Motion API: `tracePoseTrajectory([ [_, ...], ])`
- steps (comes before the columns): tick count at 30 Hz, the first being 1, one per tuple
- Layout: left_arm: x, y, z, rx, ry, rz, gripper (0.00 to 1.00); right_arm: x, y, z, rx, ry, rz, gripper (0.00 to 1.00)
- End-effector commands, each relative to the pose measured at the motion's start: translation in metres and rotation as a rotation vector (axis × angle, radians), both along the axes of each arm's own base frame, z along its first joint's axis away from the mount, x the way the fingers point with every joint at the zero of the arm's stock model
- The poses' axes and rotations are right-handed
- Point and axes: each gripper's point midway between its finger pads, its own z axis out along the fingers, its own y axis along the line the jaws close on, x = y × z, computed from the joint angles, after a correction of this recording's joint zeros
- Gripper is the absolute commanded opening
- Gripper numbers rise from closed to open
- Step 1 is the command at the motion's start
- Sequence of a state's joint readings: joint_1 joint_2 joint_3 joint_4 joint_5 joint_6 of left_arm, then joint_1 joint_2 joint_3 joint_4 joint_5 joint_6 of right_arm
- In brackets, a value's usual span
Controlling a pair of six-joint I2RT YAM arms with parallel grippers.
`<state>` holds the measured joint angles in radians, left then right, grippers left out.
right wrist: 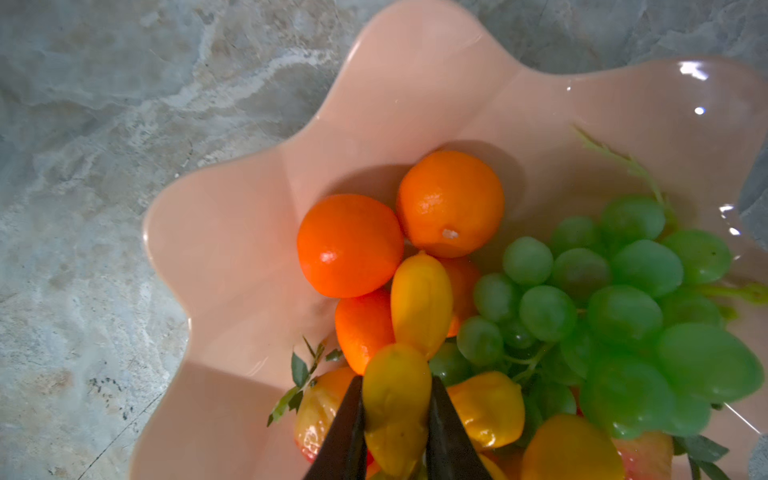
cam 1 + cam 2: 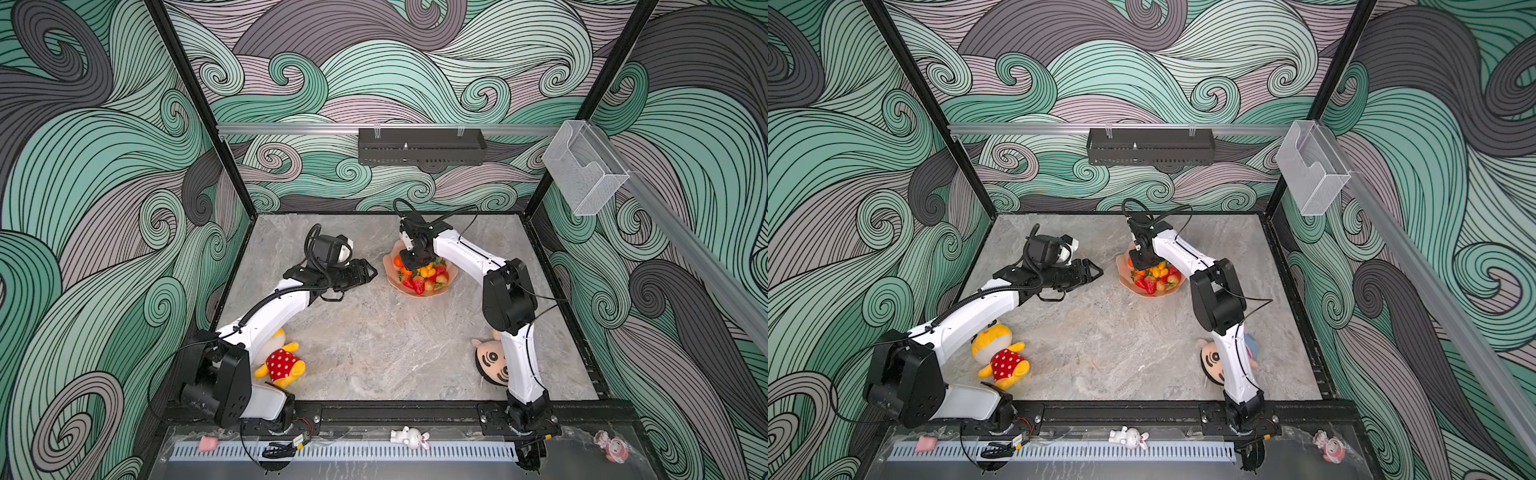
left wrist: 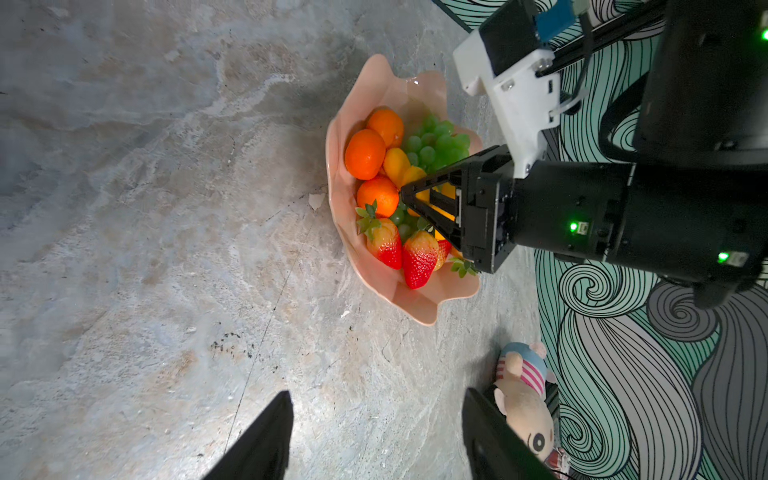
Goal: Place and organize the fake fruits in the fruit bowl
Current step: 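Lower the kumquat into the bowl and open the right gripper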
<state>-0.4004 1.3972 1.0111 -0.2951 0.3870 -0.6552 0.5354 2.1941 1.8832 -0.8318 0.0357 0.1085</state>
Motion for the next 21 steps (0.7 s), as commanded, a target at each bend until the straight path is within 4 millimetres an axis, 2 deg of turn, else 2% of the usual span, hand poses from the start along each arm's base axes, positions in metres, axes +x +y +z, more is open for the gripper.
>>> tracePoseTrajectory([
  [1, 0.002, 0.001, 0.007, 0.008, -0.032, 0.002, 0.67, 0.006, -0.010, 0.005, -0.041, -0.022, -0.018, 0.21],
  [8, 0.002, 0.001, 0.007, 0.012, -0.033, -0.001, 0.67, 0.004, -0.008, 0.003, -0.030, -0.011, -0.016, 0.31],
  [12, 0.001, 0.005, 0.011, 0.024, -0.046, 0.004, 0.67, 0.004, -0.005, 0.010, -0.008, -0.016, -0.014, 0.35],
  [16, -0.002, 0.009, 0.016, 0.047, -0.063, 0.009, 0.67, 0.005, -0.004, 0.029, 0.021, -0.041, -0.016, 0.36],
  [21, -0.008, 0.032, 0.039, 0.116, -0.144, 0.067, 0.68, -0.004, -0.005, 0.075, 0.098, -0.111, -0.016, 0.40],
])
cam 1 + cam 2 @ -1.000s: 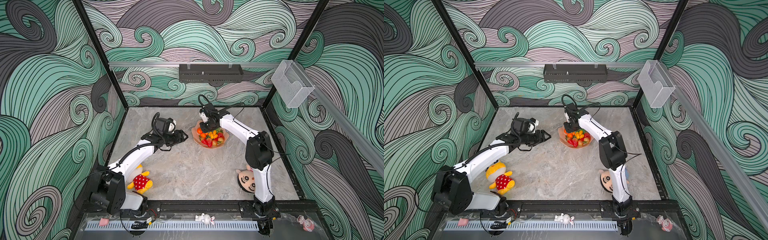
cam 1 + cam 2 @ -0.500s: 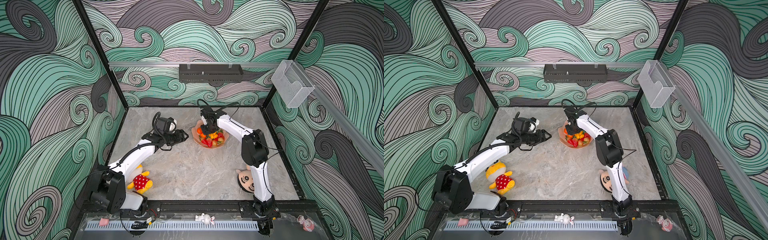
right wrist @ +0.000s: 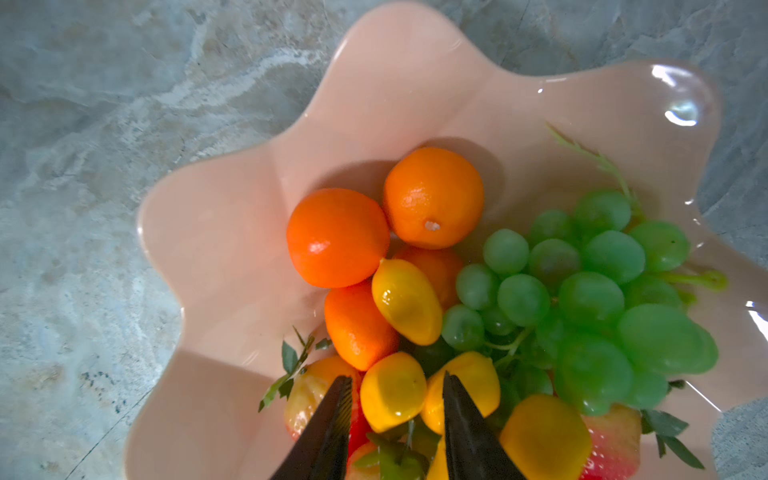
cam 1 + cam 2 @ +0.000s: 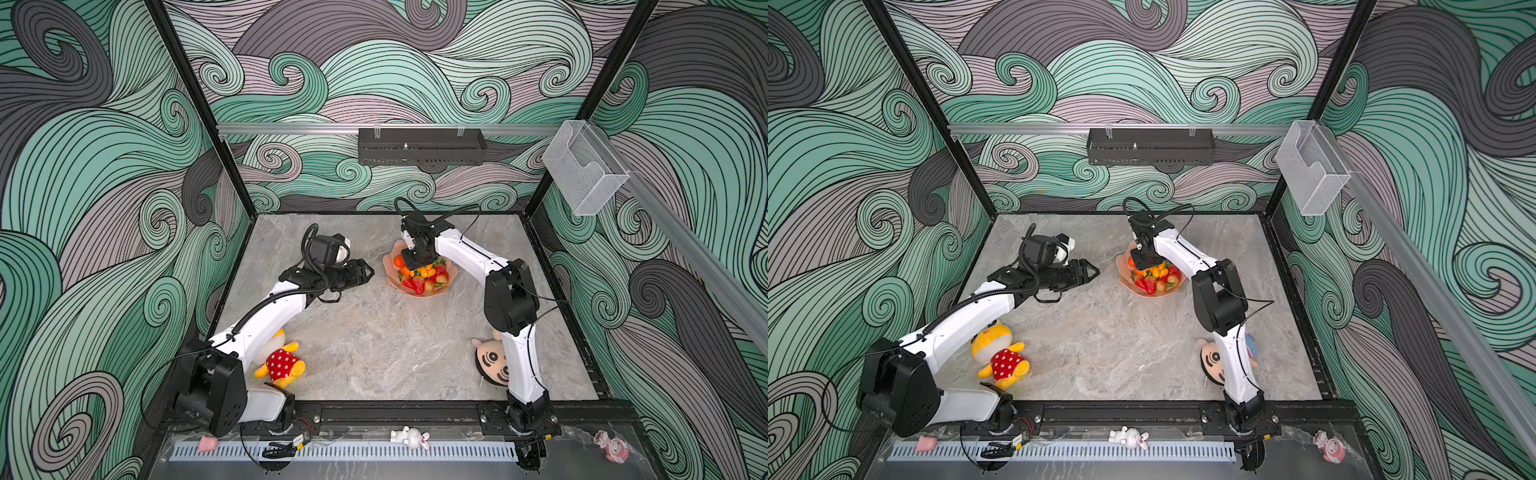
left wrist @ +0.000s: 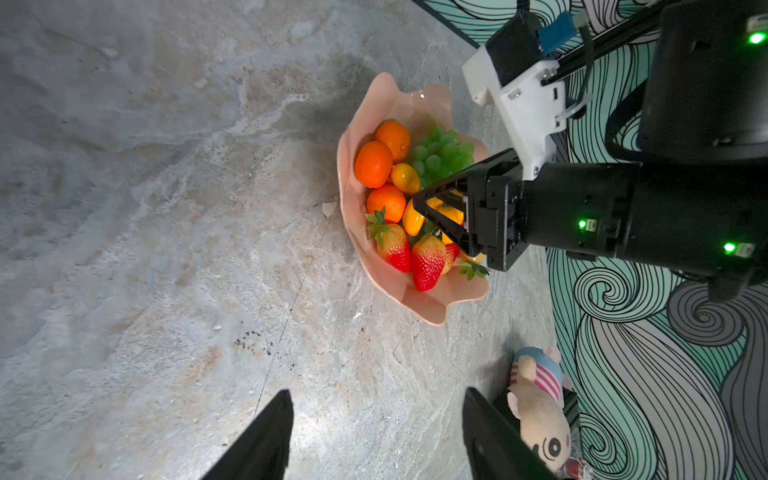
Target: Place and organize the fake fruits in the fruit bowl
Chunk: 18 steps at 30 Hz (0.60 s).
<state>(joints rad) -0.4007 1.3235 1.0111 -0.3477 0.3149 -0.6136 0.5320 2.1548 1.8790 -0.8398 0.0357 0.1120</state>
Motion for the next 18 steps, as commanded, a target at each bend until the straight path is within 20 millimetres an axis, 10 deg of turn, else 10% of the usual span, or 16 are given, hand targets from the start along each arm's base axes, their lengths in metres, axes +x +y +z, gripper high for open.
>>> tracePoseTrajectory([
  [1, -0.004, 0.023, 0.028, 0.077, -0.102, 0.060, 0.68, -0.007, -0.003, 0.066, 0.100, -0.105, -0.012, 0.41],
  [8, -0.019, 0.082, 0.063, 0.208, -0.329, 0.256, 0.76, -0.039, -0.033, 0.123, 0.225, -0.320, -0.079, 0.62],
  [18, -0.040, 0.140, 0.091, 0.370, -0.472, 0.440, 0.99, -0.080, -0.122, 0.152, 0.188, -0.653, -0.329, 1.00],
])
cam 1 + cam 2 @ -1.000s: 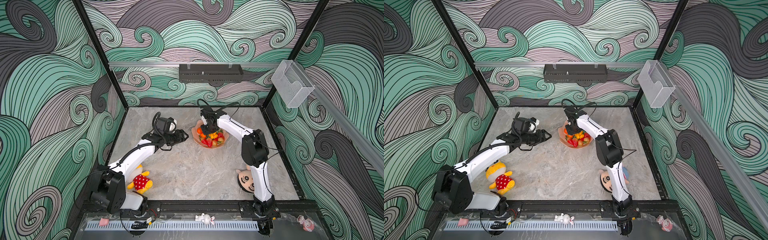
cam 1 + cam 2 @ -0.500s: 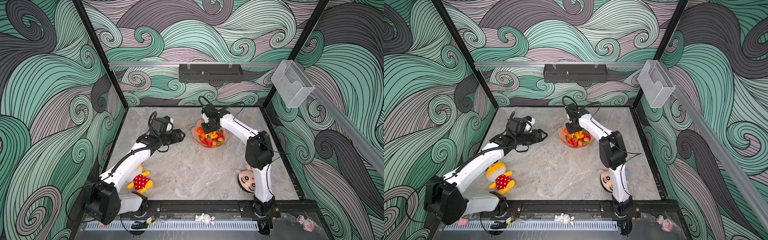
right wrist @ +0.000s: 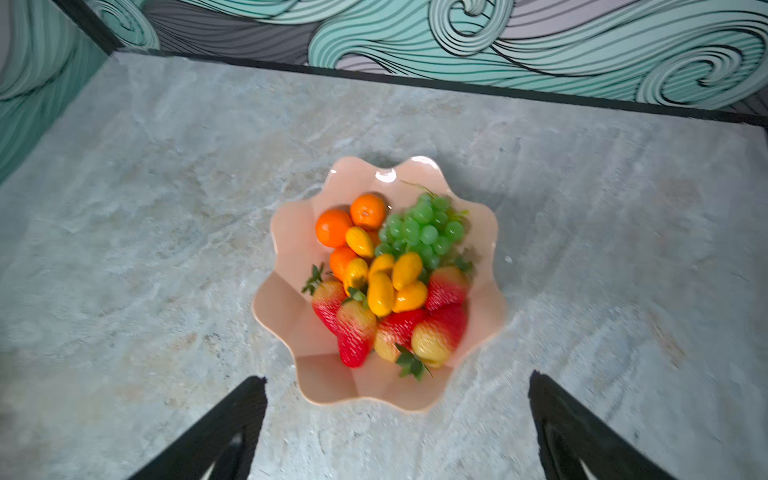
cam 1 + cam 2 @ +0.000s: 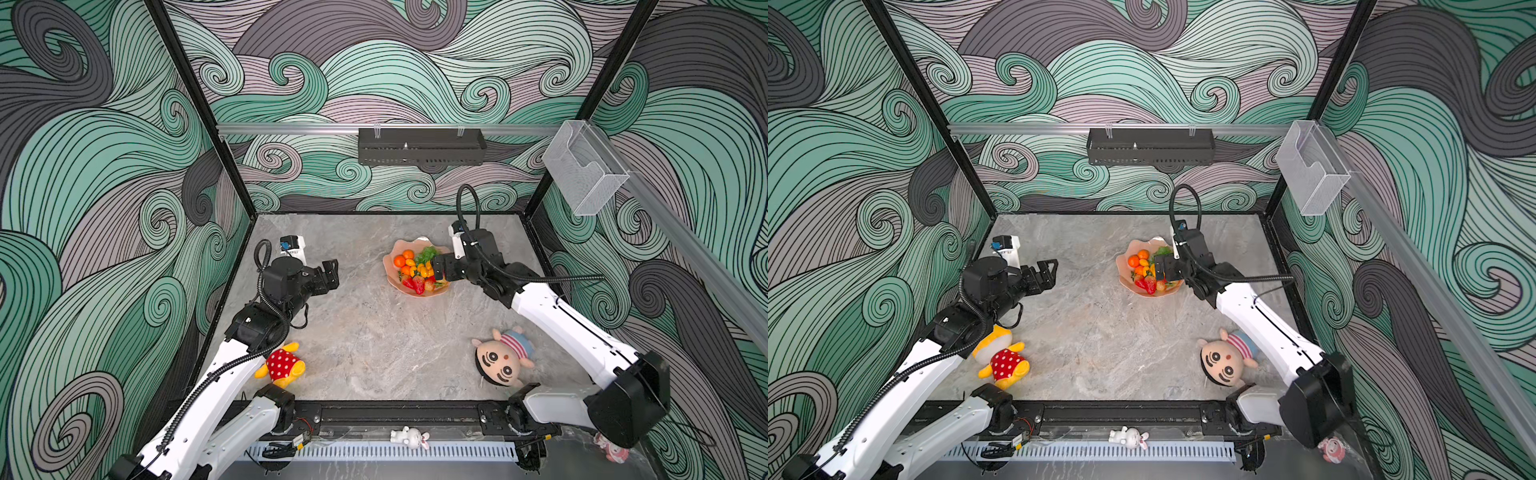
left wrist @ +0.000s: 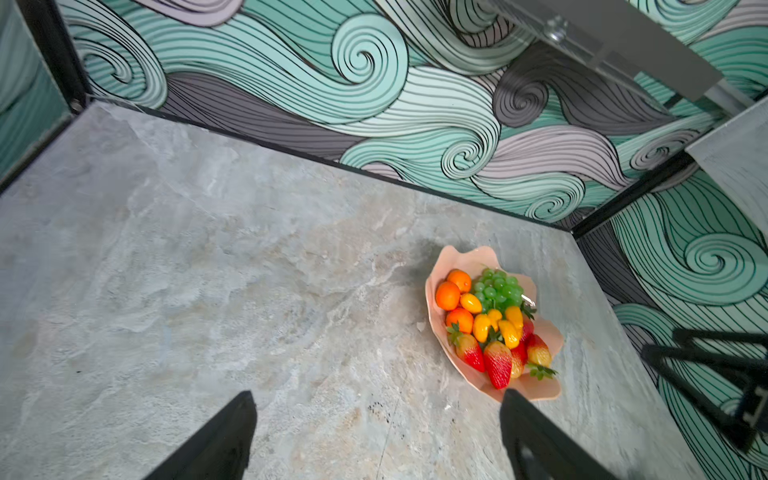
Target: Place and organize the fake fruits in the fruit bowl
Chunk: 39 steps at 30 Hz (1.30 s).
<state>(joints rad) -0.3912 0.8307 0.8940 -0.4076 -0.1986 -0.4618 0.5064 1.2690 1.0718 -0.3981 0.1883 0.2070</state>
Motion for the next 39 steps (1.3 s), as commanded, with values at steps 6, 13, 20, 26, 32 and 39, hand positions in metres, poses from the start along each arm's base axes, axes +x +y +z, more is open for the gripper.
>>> tracePoseTrajectory([
  [6, 0.005, 0.063, 0.000, 0.232, -0.051, 0.274, 0.99, -0.003, -0.094, 0.022, -0.070, -0.290, -0.390, 1.00],
  [13, 0.025, 0.078, -0.016, 0.376, -0.140, 0.313, 0.98, -0.009, -0.143, -0.008, -0.154, -0.359, -0.509, 1.00],
  [20, 0.041, 0.112, -0.091, 0.373, 0.015, 0.339, 0.98, 0.001, -0.163, -0.056, -0.257, -0.284, -0.495, 1.00],
  [26, 0.052, 0.129, -0.125, 0.395, 0.137, 0.375, 0.99, 0.014, -0.164, -0.083, -0.250, -0.237, -0.453, 1.00],
  [32, 0.055, 0.140, -0.153, 0.407, 0.212, 0.390, 0.99, 0.024, -0.171, -0.105, -0.220, -0.215, -0.456, 1.00],
  [39, 0.058, 0.146, -0.164, 0.401, 0.186, 0.377, 0.99, 0.034, -0.175, -0.114, -0.145, -0.227, -0.430, 1.00],
])
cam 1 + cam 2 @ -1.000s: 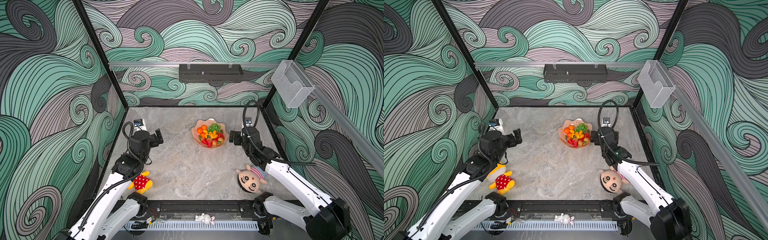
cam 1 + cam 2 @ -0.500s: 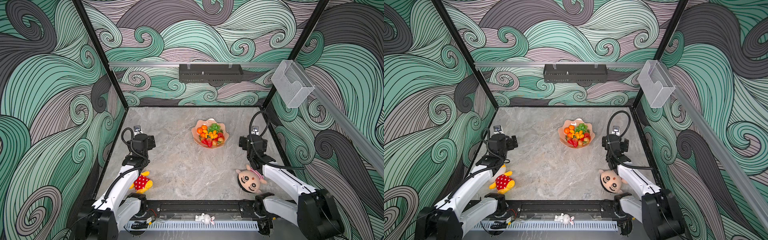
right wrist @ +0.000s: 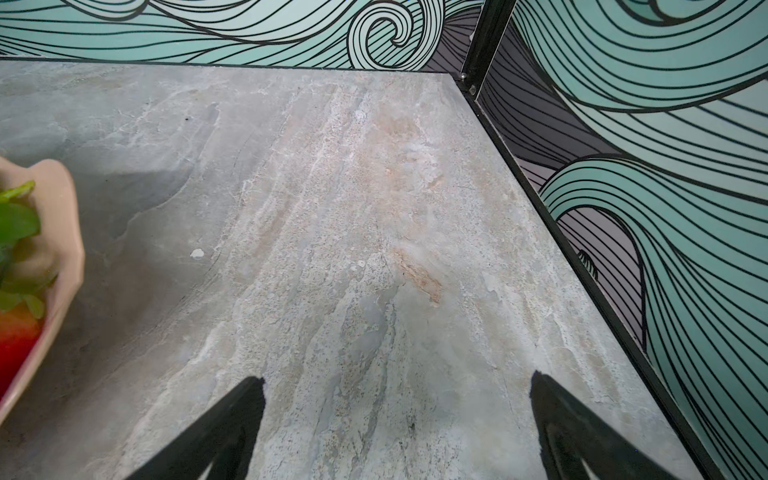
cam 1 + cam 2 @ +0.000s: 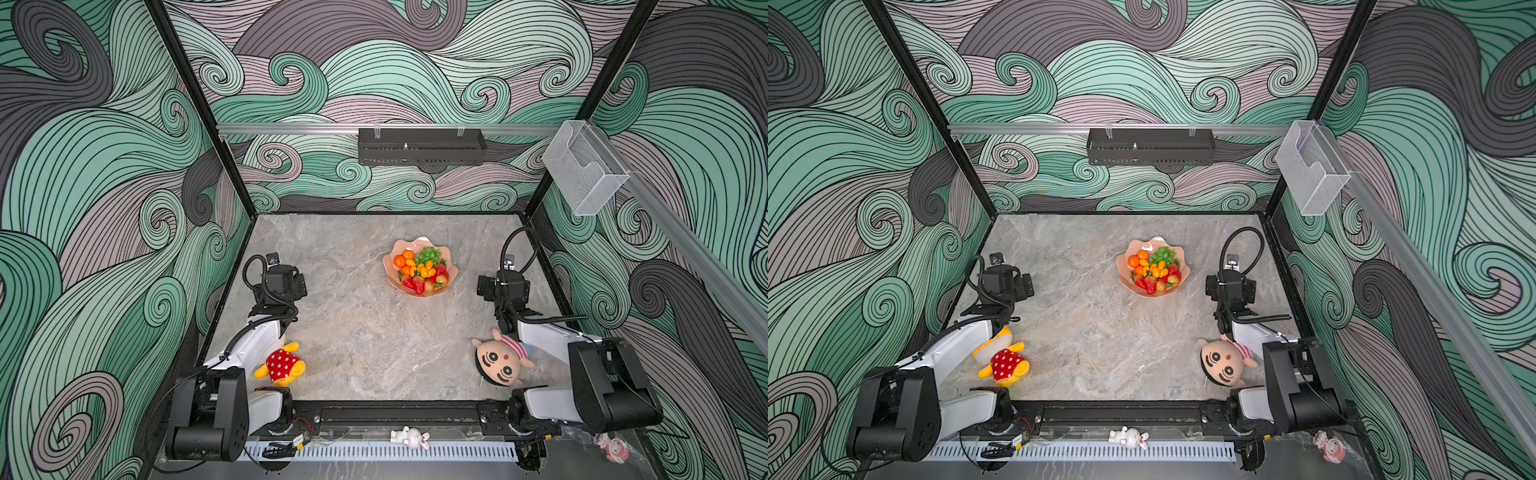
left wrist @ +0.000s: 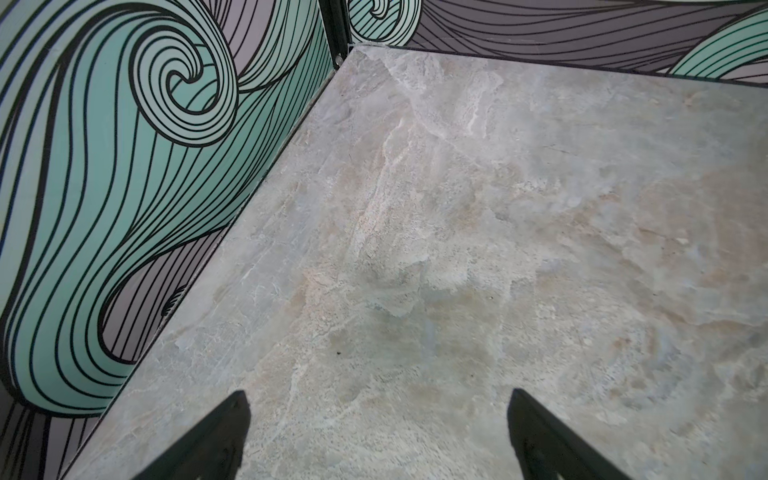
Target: Place and organize the fake fruits in the fruit bowl
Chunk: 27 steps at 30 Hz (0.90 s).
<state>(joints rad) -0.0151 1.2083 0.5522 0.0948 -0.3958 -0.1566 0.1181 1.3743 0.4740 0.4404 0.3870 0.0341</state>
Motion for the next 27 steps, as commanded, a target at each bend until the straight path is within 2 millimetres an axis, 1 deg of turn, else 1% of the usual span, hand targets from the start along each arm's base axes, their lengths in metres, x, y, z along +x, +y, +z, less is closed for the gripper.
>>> tracePoseTrajectory([
  [1, 0.009, 0.000, -0.001, -0.013, -0.045, -0.028, 0.98, 0.013, 0.003, 0.013, 0.061, -0.086, 0.040, 1.00],
  [7, 0.025, -0.012, -0.011, -0.040, -0.080, -0.112, 0.99, 0.020, 0.001, 0.015, 0.106, -0.123, 0.095, 1.00],
  [11, 0.037, -0.020, -0.008, -0.025, -0.129, -0.184, 0.99, 0.022, -0.003, 0.009, 0.116, -0.159, 0.095, 1.00],
  [14, 0.041, -0.017, -0.007, -0.035, -0.176, -0.191, 0.99, 0.021, 0.002, 0.007, 0.120, -0.169, 0.125, 1.00],
  [16, 0.042, -0.013, -0.012, -0.057, -0.207, -0.180, 0.99, 0.018, 0.001, 0.004, 0.119, -0.191, 0.123, 1.00],
  [17, 0.043, -0.011, -0.019, -0.066, -0.201, -0.175, 0.99, 0.017, 0.000, 0.002, 0.118, -0.206, 0.118, 1.00],
  [20, 0.047, -0.014, -0.033, -0.080, -0.178, -0.195, 0.99, 0.015, 0.000, 0.000, 0.115, -0.231, 0.119, 1.00],
  [21, 0.049, -0.016, -0.035, -0.075, -0.183, -0.212, 0.99, 0.015, 0.001, 0.000, 0.116, -0.228, 0.126, 1.00],
  [27, 0.053, -0.022, -0.036, -0.083, -0.156, -0.242, 0.99, 0.022, 0.007, -0.003, 0.108, -0.185, 0.148, 1.00],
])
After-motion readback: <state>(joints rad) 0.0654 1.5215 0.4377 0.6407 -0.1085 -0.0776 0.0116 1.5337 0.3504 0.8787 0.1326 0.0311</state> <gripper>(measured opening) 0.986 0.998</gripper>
